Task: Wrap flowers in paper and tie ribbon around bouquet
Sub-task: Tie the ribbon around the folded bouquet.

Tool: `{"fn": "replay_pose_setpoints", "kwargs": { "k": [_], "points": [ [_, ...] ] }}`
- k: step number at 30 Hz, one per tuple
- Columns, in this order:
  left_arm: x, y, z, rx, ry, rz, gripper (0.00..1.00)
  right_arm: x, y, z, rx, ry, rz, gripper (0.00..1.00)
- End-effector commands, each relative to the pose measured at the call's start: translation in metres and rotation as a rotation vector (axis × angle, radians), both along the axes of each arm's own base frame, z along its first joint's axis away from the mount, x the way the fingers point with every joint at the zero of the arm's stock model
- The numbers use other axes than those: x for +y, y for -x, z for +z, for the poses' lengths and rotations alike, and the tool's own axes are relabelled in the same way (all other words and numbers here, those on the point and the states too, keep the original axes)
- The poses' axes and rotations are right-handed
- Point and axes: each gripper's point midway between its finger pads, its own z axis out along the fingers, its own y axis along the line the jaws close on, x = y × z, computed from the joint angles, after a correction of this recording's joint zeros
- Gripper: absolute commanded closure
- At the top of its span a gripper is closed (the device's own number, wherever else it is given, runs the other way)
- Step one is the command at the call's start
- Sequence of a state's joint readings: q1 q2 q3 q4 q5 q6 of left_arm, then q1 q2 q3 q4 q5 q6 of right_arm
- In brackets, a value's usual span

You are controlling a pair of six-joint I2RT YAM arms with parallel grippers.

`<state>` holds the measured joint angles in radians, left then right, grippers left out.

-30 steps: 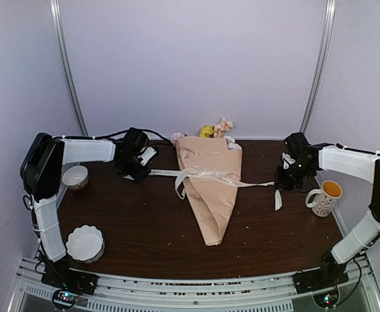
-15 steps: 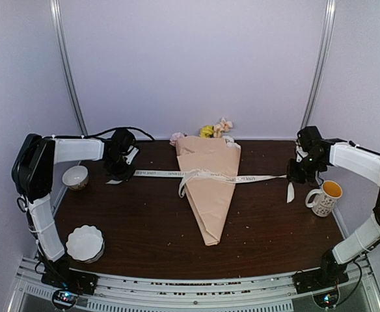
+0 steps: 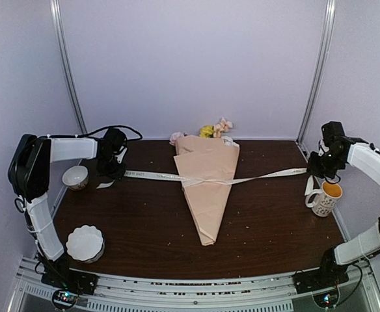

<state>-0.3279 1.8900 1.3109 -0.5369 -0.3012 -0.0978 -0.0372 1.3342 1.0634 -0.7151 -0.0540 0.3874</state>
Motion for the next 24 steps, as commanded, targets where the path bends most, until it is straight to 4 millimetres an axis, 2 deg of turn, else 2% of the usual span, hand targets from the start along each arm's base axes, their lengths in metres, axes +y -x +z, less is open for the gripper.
{"fn": "replay_pose_setpoints", "kwargs": {
  "k": [1,4,8,11,14,16,19,24],
  "points": [
    [0.024,0.000,0.013,-0.032,0.003,0.085,1.00,-0.026,0.010,0.018,-0.040,0.051,-0.062,1.00],
    [0.024,-0.001,0.016,-0.039,0.007,0.084,1.00,-0.032,0.013,0.019,-0.040,0.058,-0.075,1.00],
    [0.018,-0.001,0.019,-0.049,0.034,0.063,1.00,-0.027,0.010,0.017,-0.034,0.040,-0.046,1.00],
    [0.003,-0.004,0.031,-0.089,0.118,0.010,1.00,-0.012,0.002,0.018,-0.051,-0.022,0.005,1.00],
    [-0.015,-0.007,0.047,-0.129,0.189,-0.050,1.00,0.006,-0.006,0.031,-0.091,-0.007,0.070,1.00],
    [-0.030,-0.008,0.057,-0.152,0.205,-0.097,1.00,0.022,-0.010,0.044,-0.119,0.019,0.122,1.00],
    [-0.064,-0.004,0.072,-0.180,0.220,-0.199,1.00,0.058,-0.019,0.067,-0.174,0.025,0.228,1.00],
    [-0.119,0.006,0.111,-0.250,0.264,-0.339,1.00,0.130,-0.027,0.123,-0.324,0.022,0.420,1.00]
  ]
}}
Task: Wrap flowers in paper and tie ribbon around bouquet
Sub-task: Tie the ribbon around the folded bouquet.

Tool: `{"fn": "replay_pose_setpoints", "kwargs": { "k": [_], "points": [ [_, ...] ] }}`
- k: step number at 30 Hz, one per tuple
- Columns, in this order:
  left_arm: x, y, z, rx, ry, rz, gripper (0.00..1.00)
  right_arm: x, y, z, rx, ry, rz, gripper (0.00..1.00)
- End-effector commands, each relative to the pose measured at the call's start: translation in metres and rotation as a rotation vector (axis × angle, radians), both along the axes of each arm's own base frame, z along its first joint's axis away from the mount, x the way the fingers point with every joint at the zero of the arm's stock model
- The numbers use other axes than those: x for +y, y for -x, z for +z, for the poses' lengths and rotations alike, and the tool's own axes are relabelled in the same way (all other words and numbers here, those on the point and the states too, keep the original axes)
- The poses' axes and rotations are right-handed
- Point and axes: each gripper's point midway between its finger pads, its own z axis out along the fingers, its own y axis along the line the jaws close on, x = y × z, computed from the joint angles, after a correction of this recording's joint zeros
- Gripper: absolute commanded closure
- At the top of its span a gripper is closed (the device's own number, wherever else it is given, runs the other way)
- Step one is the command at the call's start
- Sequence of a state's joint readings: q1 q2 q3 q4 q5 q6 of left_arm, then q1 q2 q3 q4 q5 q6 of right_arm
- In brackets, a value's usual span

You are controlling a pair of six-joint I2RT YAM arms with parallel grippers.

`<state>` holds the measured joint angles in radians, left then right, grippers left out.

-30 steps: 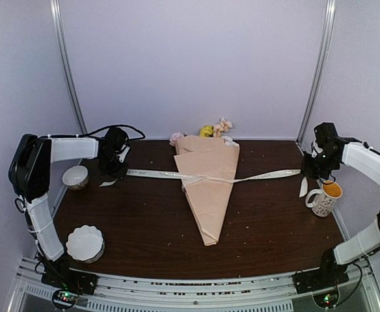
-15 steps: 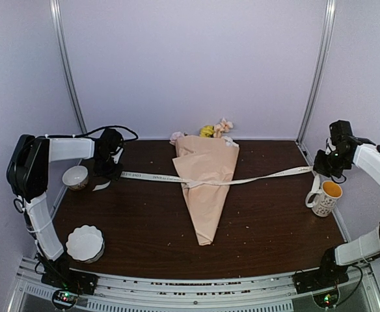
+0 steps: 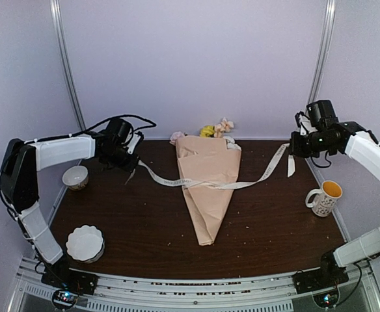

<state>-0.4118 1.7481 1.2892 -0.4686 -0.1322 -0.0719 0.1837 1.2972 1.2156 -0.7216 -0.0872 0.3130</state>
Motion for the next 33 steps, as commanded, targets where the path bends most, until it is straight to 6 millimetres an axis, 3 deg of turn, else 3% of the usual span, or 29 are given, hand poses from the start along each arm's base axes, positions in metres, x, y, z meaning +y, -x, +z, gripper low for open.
{"fn": "replay_pose_setpoints", "kwargs": {
  "k": [1,4,10,15,21,28,30,33],
  "points": [
    [-0.062,-0.001,0.066,-0.158,0.088,-0.169,1.00,0.063,-0.008,0.062,-0.172,0.001,0.170,1.00],
    [-0.091,0.007,0.097,-0.219,0.121,-0.239,1.00,0.107,-0.007,0.093,-0.244,-0.015,0.274,1.00],
    [-0.139,0.025,0.155,-0.324,0.211,-0.362,1.00,0.193,0.007,0.127,-0.311,-0.061,0.486,1.00],
    [-0.160,0.033,0.178,-0.360,0.283,-0.414,1.00,0.237,0.011,0.140,-0.332,-0.104,0.577,1.00],
    [-0.163,0.033,0.177,-0.352,0.298,-0.421,1.00,0.255,0.006,0.135,-0.314,-0.095,0.598,1.00],
    [-0.167,0.028,0.178,-0.365,0.306,-0.412,1.00,0.255,0.003,0.129,-0.302,-0.077,0.586,1.00],
    [-0.165,0.018,0.176,-0.371,0.291,-0.383,1.00,0.250,0.004,0.125,-0.285,-0.057,0.572,1.00],
    [-0.150,-0.014,0.159,-0.342,0.268,-0.303,1.00,0.228,0.016,0.114,-0.242,-0.014,0.533,1.00]
  ]
}}
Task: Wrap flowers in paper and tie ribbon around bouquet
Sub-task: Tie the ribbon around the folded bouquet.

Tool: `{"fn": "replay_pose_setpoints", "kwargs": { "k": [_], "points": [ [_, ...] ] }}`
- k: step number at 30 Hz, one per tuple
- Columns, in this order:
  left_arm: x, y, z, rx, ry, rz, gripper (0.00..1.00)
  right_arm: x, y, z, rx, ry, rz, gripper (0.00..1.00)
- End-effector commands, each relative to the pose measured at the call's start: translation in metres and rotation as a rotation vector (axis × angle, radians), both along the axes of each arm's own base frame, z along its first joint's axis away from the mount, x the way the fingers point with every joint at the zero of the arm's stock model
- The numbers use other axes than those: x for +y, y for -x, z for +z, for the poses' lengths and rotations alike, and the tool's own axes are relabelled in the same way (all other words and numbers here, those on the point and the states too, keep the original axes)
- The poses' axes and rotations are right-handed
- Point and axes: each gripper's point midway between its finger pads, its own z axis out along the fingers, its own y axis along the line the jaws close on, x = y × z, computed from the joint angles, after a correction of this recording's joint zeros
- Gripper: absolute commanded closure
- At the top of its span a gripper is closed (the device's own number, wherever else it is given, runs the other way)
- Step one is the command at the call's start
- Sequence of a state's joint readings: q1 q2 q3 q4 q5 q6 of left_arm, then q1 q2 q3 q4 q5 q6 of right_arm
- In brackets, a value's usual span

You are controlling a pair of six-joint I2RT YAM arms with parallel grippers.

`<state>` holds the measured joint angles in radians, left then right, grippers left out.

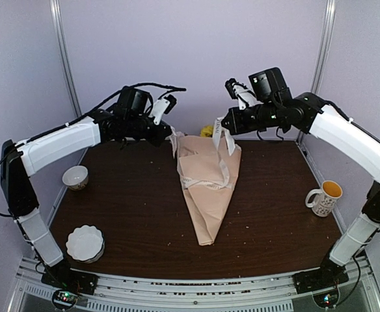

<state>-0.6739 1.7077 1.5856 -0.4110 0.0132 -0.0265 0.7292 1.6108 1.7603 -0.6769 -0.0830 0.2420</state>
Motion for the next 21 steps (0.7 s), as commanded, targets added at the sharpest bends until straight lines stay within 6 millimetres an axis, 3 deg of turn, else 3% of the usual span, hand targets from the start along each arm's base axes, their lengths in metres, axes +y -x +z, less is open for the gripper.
{"fn": "replay_pose_setpoints", "kwargs": {
  "k": [1,3,6,9,11,13,16,18,21],
  "points": [
    [0.032,-0.060,-0.003,-0.016,0.028,0.152,1.00,-0.036,0.023,-0.019,0.063,0.069,-0.085,1.00],
    [0.075,-0.097,-0.015,0.012,0.048,0.282,1.00,-0.064,0.050,-0.060,0.159,0.062,-0.156,1.00],
    [0.148,-0.146,-0.046,0.109,0.082,0.469,1.00,-0.118,0.103,-0.142,0.323,-0.003,-0.314,1.00],
    [0.200,-0.165,-0.075,0.188,0.104,0.595,1.00,-0.190,0.150,-0.204,0.443,-0.047,-0.546,1.00],
    [0.228,-0.166,-0.094,0.243,0.120,0.666,1.00,-0.242,0.170,-0.214,0.431,-0.095,-0.723,1.00],
    [0.257,-0.162,-0.111,0.287,0.134,0.740,1.00,-0.287,0.185,-0.207,0.353,-0.175,-0.882,1.00],
    [0.286,-0.154,-0.130,0.345,0.155,0.819,1.00,-0.314,0.195,-0.191,0.289,-0.297,-1.019,1.00],
    [0.298,-0.150,-0.139,0.370,0.166,0.845,1.00,-0.335,0.206,-0.192,0.281,-0.288,-1.140,1.00],
    [0.311,-0.147,-0.147,0.389,0.168,0.868,1.00,-0.351,0.206,-0.180,0.208,-0.361,-1.235,1.00]
  ]
}}
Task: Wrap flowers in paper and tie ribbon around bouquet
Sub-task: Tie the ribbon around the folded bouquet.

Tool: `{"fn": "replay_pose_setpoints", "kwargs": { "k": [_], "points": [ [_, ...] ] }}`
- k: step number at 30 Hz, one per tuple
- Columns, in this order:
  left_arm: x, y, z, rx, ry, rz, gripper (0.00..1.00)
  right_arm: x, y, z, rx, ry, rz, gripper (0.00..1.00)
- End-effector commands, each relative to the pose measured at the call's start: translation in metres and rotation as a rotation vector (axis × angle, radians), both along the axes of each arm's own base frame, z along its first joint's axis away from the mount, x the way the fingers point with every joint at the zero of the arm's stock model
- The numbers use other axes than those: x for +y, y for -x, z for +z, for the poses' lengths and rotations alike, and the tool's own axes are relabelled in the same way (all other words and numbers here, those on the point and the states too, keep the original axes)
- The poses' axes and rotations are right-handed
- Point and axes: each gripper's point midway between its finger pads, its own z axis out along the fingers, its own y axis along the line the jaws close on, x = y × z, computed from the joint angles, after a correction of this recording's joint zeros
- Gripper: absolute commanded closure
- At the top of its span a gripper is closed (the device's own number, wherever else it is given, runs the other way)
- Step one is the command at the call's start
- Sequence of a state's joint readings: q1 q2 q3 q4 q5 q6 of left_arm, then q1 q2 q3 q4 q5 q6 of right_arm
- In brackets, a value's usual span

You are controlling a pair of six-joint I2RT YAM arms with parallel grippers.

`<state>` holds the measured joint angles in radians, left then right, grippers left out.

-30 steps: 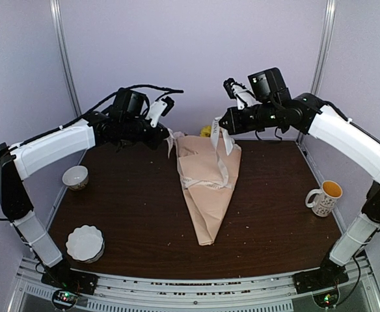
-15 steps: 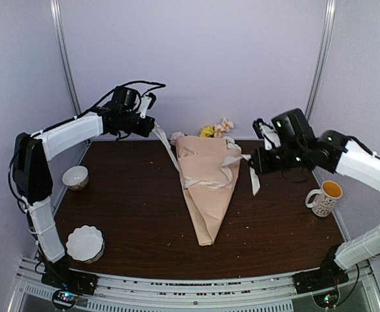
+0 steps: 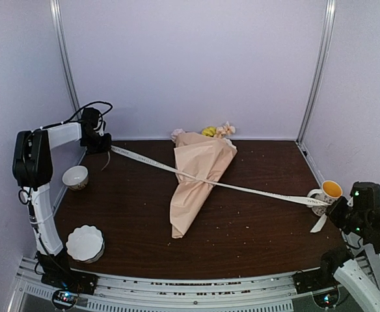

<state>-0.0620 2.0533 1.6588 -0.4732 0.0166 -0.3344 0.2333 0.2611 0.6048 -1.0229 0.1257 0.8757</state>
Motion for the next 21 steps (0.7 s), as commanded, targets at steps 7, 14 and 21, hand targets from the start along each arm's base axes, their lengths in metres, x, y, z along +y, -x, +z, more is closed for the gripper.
{"fn": "replay_pose_setpoints", "kwargs": {
  "k": [7,14,21],
  "points": [
    [0.056,0.012,-0.003,0.002,0.074,0.150,1.00,-0.072,0.009,0.019,-0.103,0.029,-0.472,1.00],
    [0.079,0.037,-0.015,0.011,0.107,0.191,1.00,-0.116,0.005,0.002,-0.077,0.013,-0.658,1.00],
    [0.096,0.054,-0.016,0.019,0.072,0.209,1.00,-0.163,0.019,0.003,-0.034,0.064,-0.830,1.00]
  ]
}}
